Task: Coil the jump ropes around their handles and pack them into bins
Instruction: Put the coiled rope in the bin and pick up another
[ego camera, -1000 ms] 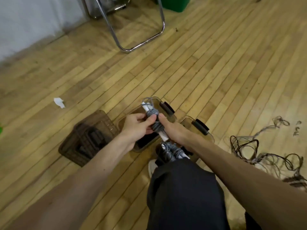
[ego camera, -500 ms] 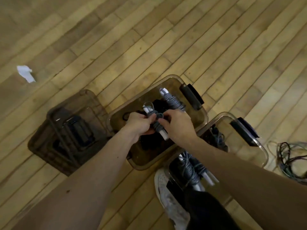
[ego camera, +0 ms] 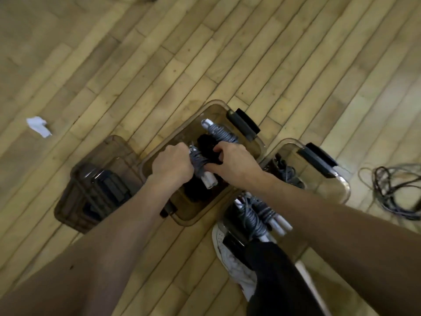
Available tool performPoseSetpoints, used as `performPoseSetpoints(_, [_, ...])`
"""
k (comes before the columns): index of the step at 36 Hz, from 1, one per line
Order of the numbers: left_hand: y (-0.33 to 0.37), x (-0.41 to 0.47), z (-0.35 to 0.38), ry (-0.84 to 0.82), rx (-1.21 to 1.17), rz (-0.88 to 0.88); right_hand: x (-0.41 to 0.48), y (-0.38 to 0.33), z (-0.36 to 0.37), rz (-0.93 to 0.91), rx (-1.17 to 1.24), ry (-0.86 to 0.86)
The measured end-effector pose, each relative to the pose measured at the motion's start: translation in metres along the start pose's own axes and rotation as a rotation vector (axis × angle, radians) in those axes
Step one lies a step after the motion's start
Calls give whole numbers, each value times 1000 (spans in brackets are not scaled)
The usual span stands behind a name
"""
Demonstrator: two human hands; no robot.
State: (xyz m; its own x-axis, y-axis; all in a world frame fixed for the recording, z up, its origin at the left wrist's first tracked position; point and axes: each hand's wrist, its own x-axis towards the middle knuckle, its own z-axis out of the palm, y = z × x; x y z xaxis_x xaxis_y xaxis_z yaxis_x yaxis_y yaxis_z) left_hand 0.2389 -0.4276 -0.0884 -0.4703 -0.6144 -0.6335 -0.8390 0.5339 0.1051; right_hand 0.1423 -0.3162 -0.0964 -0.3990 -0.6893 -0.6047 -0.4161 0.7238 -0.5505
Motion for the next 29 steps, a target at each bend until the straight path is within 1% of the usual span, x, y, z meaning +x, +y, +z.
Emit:
performPoseSetpoints(1, [10,-9,-11,22,64,52,-13,7,-16,11,-10,4])
performPoseSetpoints(3, [45,-28,-31,78,96,166,-48,29,-54,64,-24,7])
performPoseSetpoints(4, [57,-36,-38,86,74,207,-59,37,-65,89,1,-16])
performPoseSetpoints(6, [111,-63,-47,74,4,386,-105,67,-102,186,127,-7])
performPoseSetpoints(8, [175,-104,-47,28,-51,577,-161,104,-133,310,336,34])
performPoseSetpoints(10, [249,-156,-36,-17,-97,767,-238,147,-161,427,532,112])
performPoseSetpoints(11, [271,-174,-31,-53,-127,822,-261,162,-167,456,592,128])
performPoseSetpoints(13, [328,-225,-13,-157,-146,954,-333,200,-180,528,704,226])
performPoseSetpoints(14, [351,-250,-4,-217,-152,989,-367,219,-181,565,750,273])
performPoseSetpoints(16, [398,-302,28,-317,-115,1050,-444,259,-176,637,867,375])
performPoseSetpoints(17, [407,-309,40,-338,-101,1046,-461,272,-171,650,911,406])
performPoseSetpoints(19, [435,-335,76,-384,-43,1070,-510,303,-155,705,996,530])
performPoseSetpoints(21, [457,-354,112,-421,15,1070,-547,333,-135,749,1017,630])
performPoseSetpoints(25, [491,-361,186,-470,107,1021,-575,395,-91,843,1085,739])
performPoseSetpoints(27, [504,-352,223,-475,119,963,-569,429,-71,891,1097,759])
performPoseSetpoints(29, [520,-342,265,-490,120,896,-555,469,-53,942,1105,743])
